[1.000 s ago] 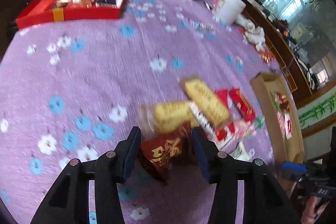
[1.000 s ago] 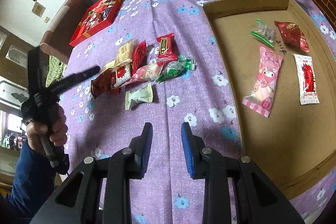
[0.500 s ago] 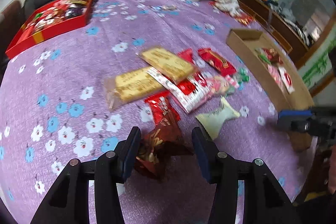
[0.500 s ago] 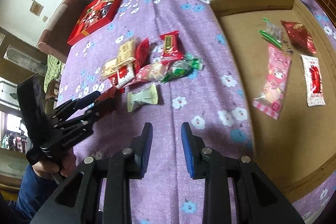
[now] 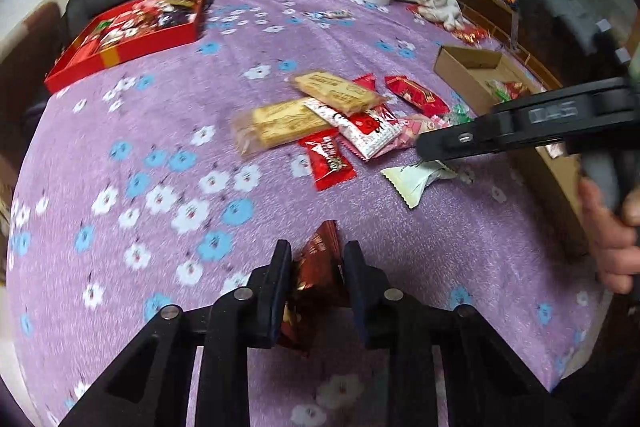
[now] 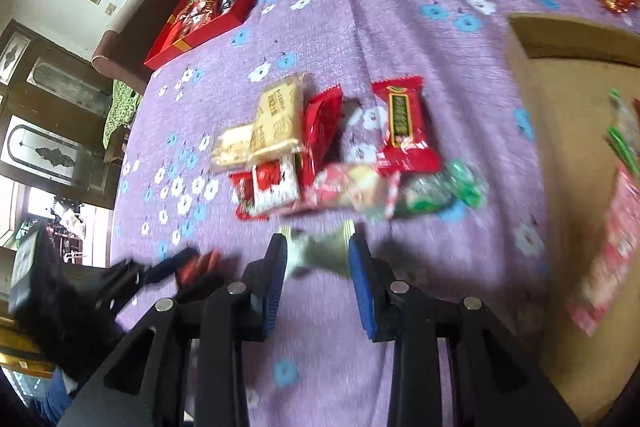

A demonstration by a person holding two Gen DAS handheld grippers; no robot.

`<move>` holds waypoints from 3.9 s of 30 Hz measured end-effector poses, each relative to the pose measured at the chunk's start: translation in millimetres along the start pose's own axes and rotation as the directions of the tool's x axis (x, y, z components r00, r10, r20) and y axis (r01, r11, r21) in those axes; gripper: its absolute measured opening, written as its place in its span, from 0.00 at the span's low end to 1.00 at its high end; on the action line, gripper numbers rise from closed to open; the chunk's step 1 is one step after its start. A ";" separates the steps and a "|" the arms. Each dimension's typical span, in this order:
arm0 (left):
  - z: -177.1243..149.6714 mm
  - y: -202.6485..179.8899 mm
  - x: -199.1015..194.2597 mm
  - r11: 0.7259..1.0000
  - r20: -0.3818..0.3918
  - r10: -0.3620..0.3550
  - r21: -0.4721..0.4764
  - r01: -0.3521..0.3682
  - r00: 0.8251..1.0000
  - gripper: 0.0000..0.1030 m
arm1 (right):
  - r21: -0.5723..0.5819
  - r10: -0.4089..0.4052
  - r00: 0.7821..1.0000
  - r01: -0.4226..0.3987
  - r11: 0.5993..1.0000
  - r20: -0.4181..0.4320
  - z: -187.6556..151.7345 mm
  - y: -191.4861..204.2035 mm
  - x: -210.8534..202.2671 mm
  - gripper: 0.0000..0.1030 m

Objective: Organize snacks
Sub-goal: 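Grasp the dark red-gold candy with the left while the right grasps the pale wrapped candy, then carry both candies over the tray and open both grippers to release them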

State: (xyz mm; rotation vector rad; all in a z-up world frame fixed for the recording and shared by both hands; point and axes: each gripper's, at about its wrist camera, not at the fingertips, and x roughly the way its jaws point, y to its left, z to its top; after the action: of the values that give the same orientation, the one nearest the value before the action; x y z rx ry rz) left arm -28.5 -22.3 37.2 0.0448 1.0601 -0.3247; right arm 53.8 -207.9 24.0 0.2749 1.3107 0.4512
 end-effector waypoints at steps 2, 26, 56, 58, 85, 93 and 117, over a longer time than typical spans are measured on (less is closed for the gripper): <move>-3.4 3.3 -3.2 1.000 0.002 0.009 -0.009 -0.009 1.000 0.26 | 0.000 -0.008 1.000 0.008 1.000 -0.012 1.0 -0.1 8.6 0.32; -15.4 9.7 -16.4 0.984 -0.026 -0.073 0.161 0.077 0.997 0.58 | -0.463 -0.124 0.988 0.066 0.884 -0.095 -29.1 59.4 16.2 0.42; -3.4 -31.6 -26.1 1.000 0.116 -0.026 0.008 0.026 0.993 0.28 | -0.230 -0.053 0.998 0.059 0.971 0.030 -62.3 40.2 -30.2 0.18; 1.2 -46.0 -27.8 0.999 0.116 -0.044 0.029 0.041 0.992 0.28 | -0.199 -0.048 0.998 0.057 0.978 0.049 -65.8 31.9 -40.1 0.18; 48.5 -241.9 1.6 0.923 0.031 -0.283 0.281 0.263 0.959 0.28 | 0.182 -0.212 0.960 0.179 0.967 0.184 -98.9 -134.2 -146.7 0.18; 44.6 -284.8 26.7 0.912 -0.021 -0.276 0.310 0.269 0.961 0.28 | 0.246 -0.253 0.955 0.212 0.946 0.152 -109.8 -176.4 -157.6 0.19; 35.3 -313.0 65.7 0.925 -0.035 -0.121 0.358 0.126 0.992 0.29 | 0.236 -0.248 0.966 0.225 0.945 0.072 -108.3 -209.6 -145.6 0.20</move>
State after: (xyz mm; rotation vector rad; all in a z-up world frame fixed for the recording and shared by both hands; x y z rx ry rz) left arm -58.0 -342.6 35.1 0.3103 1.0059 -0.6324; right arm -44.3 -467.1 30.8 0.3208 1.2778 0.0819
